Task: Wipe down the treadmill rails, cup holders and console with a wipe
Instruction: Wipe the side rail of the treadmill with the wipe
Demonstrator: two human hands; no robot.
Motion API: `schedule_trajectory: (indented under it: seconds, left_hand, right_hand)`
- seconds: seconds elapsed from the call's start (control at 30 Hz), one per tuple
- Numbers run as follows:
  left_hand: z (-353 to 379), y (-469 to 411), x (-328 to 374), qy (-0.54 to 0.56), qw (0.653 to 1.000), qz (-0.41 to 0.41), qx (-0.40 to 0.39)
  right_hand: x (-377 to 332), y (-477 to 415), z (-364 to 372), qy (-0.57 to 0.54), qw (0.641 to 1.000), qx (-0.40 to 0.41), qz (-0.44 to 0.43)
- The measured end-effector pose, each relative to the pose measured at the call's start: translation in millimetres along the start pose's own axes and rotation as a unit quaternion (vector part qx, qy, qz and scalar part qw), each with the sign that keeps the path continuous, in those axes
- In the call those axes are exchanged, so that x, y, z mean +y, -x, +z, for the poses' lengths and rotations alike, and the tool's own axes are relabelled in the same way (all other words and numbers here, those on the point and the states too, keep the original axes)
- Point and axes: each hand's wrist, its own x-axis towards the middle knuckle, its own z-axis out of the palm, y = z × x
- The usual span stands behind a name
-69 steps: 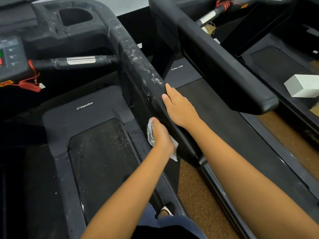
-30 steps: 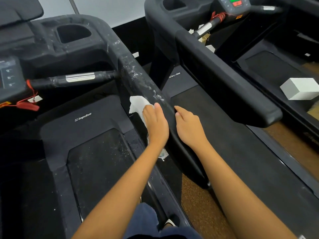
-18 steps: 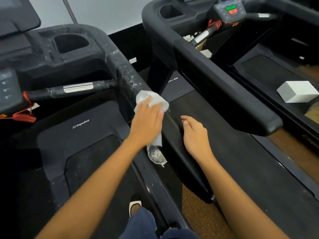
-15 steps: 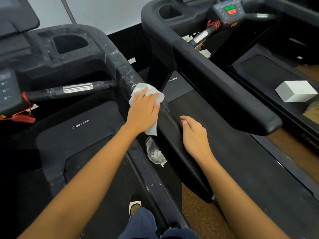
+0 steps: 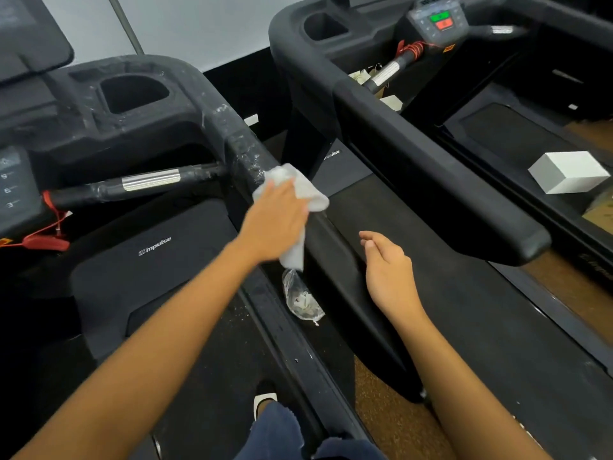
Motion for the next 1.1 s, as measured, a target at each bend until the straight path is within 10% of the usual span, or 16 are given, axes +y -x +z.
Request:
schedule_trajectory:
  seconds: [0.5,0.67,1.1]
  left_hand:
    - [10,-17,-6,0.056,0.993,0.095,0.043]
    - [11,-34,-21,0.026,0.998,-0.035,0.037]
    - [6,-18,-59,-0.03,0.997,0.065,0.022]
  right_hand:
    - [-27,1,32,0.316,0.948,-0.017,-0.042]
    - [-39,-8,46,0.322,0.943,-0.019,-0.086]
    - [-42,-17,42,0.242,0.969,-0.013,-0.041]
